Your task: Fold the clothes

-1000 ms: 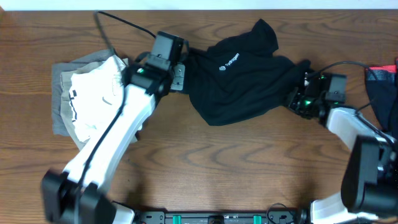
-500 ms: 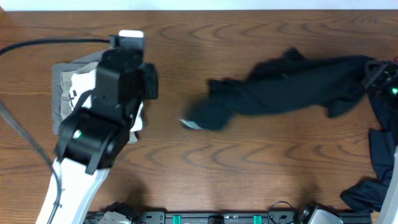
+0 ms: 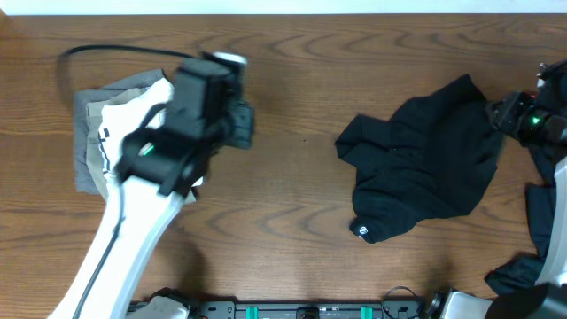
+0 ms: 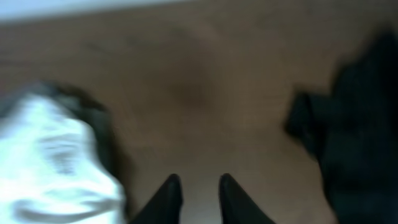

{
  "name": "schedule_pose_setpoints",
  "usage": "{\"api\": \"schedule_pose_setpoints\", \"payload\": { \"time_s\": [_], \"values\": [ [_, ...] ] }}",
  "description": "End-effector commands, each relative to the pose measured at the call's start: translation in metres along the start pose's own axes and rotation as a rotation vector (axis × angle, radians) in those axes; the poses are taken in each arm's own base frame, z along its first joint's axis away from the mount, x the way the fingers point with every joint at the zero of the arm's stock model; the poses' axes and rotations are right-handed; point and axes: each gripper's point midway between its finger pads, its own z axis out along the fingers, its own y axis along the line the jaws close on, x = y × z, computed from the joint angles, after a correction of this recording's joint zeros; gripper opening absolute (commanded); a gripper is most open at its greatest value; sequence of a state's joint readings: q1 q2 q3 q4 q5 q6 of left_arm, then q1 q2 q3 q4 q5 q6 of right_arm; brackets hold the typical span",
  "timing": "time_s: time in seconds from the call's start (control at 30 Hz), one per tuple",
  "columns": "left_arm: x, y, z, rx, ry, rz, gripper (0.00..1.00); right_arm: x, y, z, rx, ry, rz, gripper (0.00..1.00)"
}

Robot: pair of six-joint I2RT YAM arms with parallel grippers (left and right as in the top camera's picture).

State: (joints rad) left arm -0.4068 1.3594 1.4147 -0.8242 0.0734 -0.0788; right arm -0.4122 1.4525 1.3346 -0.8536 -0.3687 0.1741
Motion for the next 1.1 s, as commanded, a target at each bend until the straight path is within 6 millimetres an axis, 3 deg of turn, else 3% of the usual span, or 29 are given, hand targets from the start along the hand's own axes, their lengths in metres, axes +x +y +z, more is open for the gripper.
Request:
{"api": "schedule_pose_setpoints", "payload": {
  "time_s": [0.0,0.07,0.27,0.53,0.7,0.77,0.83,0.87,0.97,1.07],
  "values": [
    [0.03,-0.059,0.036,0.26,0.172,0.116,0.32,0.003,0.002,0.003,-0.01,0.015,-0.015,0.66],
    [0.048,-0.082,0.059,0.312,0.249,0.186,0.4,0.002,0.003,0.002,-0.011,0.009,-0.017,0.71],
    [0.091,-0.132,0.122,0.367,0.375,0.314,0.48,0.005,0.003,0.001,-0.009,0.021,-0.012,0.72],
    [0.102,-0.165,0.19,0.398,0.32,0.38,0.79,0.01,0.002,0.001,-0.006,0.038,-0.006,0.7],
    [0.105,-0.18,0.21,0.419,0.284,0.402,0.82,0.012,0.002,0.001,-0.005,0.046,-0.003,0.7],
    [0.098,-0.184,0.212,0.427,0.25,0.405,0.68,0.012,0.002,0.001,-0.005,0.048,-0.003,0.69],
    [0.088,-0.188,0.211,0.435,0.205,0.407,0.19,0.013,0.002,0.001,-0.004,0.051,-0.001,0.69],
    [0.082,-0.187,0.211,0.421,0.185,0.407,0.06,0.013,0.001,0.001,-0.004,0.052,-0.001,0.69],
    [0.052,-0.163,0.203,0.251,0.118,0.418,0.06,0.014,0.001,0.001,-0.003,0.055,0.0,0.69],
    [-0.006,-0.124,0.161,-0.023,0.005,0.434,0.06,0.014,0.001,0.001,-0.003,0.055,0.0,0.69]
  ]
}}
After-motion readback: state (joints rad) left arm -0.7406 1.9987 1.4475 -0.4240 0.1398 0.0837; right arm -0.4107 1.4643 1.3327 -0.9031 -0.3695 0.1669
